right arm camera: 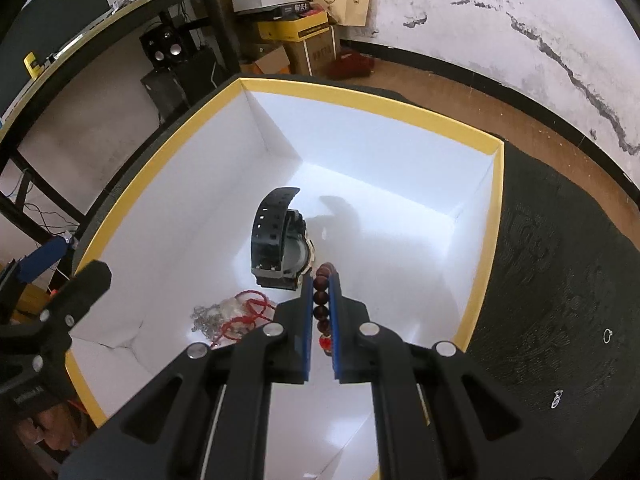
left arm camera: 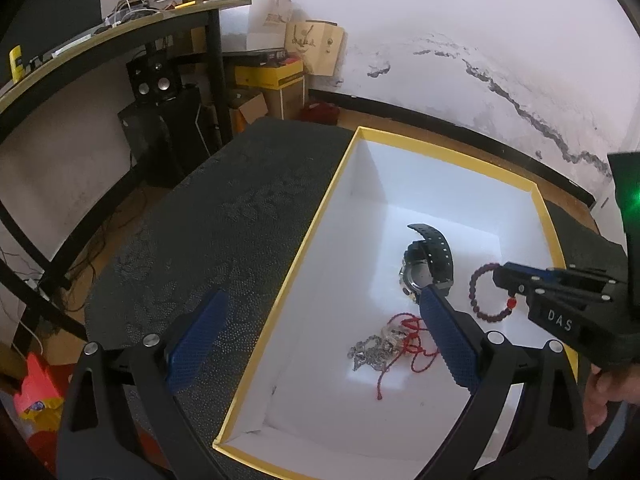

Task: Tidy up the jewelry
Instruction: 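Open the left tool over the box while the right tool releases the bracelet inside, then move both tools away from the box toward the silver rings on the rug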

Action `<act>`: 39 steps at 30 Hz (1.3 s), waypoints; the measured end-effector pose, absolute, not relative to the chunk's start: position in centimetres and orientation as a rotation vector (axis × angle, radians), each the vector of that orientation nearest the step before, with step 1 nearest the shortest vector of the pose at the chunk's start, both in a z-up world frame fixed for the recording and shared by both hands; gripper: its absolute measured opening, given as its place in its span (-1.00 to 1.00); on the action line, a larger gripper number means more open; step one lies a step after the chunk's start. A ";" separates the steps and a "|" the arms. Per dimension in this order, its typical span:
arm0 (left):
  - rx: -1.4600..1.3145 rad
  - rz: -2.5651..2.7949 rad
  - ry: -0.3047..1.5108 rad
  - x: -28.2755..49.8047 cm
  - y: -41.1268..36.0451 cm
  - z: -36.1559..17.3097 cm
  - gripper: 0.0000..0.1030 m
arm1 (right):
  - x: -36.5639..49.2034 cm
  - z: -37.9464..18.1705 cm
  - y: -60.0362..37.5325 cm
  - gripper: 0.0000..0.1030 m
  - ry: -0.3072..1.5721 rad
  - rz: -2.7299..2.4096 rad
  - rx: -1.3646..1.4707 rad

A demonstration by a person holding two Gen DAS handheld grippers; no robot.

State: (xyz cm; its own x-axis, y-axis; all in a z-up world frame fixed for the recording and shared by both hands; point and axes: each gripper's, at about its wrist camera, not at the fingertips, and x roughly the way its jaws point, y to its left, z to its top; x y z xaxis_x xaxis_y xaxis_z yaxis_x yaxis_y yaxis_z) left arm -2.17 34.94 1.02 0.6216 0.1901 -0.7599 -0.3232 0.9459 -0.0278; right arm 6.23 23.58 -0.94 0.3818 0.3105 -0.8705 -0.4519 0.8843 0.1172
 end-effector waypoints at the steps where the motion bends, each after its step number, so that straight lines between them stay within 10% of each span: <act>1: -0.170 0.298 0.851 -2.1 35.0 1.1 0.83 | 6.3 -0.9 23.6 -0.85 1.074 0.490 -0.149; 5: -0.176 0.301 0.845 -2.1 35.0 1.1 0.83 | 6.1 -0.6 23.5 -0.81 1.087 0.501 -0.153; 7: -0.179 0.307 0.837 -2.2 34.9 1.2 0.83 | 5.8 -0.1 23.4 0.47 1.066 0.500 -0.168; 9: -0.186 0.307 0.833 -2.2 35.0 1.2 0.83 | 5.0 1.1 22.9 0.79 0.999 0.506 -0.171; 39: 0.155 -0.066 0.706 1.8 4.4 2.4 0.83 | -2.2 1.0 -13.0 0.79 0.779 0.093 -0.016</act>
State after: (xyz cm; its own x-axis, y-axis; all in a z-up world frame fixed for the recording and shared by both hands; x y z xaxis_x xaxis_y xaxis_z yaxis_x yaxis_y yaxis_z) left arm 1.76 4.43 2.43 0.7594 -0.0083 -0.6506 0.1132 0.9864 0.1196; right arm -2.20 -13.03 1.03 0.7077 0.0780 -0.7022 -0.0894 0.9958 0.0204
